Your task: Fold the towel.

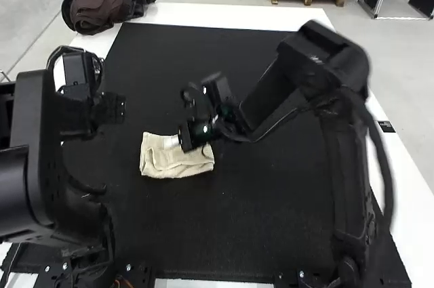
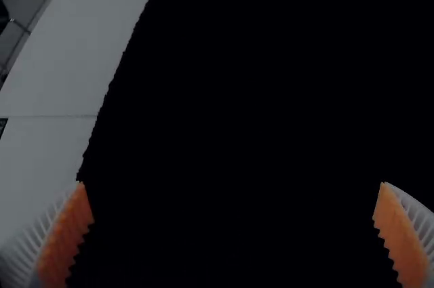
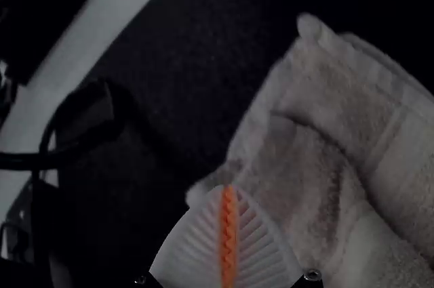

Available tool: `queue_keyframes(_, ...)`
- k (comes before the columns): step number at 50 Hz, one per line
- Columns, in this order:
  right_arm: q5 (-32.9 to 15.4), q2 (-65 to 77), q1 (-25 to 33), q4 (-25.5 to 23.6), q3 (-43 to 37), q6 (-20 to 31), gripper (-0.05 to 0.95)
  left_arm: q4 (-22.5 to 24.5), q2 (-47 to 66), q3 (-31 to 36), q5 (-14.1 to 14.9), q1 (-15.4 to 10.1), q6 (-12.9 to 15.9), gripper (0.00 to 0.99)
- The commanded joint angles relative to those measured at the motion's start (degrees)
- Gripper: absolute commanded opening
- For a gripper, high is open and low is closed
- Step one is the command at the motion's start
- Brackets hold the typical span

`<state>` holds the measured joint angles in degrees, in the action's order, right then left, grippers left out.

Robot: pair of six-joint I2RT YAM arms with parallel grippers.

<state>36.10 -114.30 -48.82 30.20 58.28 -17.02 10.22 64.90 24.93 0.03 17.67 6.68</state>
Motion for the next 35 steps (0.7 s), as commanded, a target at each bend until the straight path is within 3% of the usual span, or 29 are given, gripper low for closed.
queue_keyframes(1,1.1,6.0,0.9,-2.5,2.7,-2.8,-0.02,-0.5,-0.9,2.6,0.9,0.6,-0.7,0.97)
queue_keyframes(14,0.6,16.1,4.8,-10.8,7.5,-2.7,-0.01,-4.3,-1.6,7.8,1.0,0.3,-2.0,0.97)
queue_keyframes(24,-2.5,23.8,10.6,-16.0,11.4,-2.1,0.43,-8.1,-1.7,14.4,1.4,0.2,-2.0,0.97)
queue_keyframes(27,-3.0,25.9,12.7,-17.9,12.9,-2.1,0.6,-9.5,-1.7,16.7,1.5,0.2,-2.0,0.97)
queue_keyframes(31,-3.8,29.1,15.5,-20.8,15.1,-2.0,0.91,-12.1,-2.0,20.5,1.7,0.2,-2.1,0.97)
queue_keyframes(35,-3.8,32.1,18.0,-22.0,16.7,-2.0,0.91,-14.3,-2.7,23.9,2.3,0.1,-2.1,0.97)
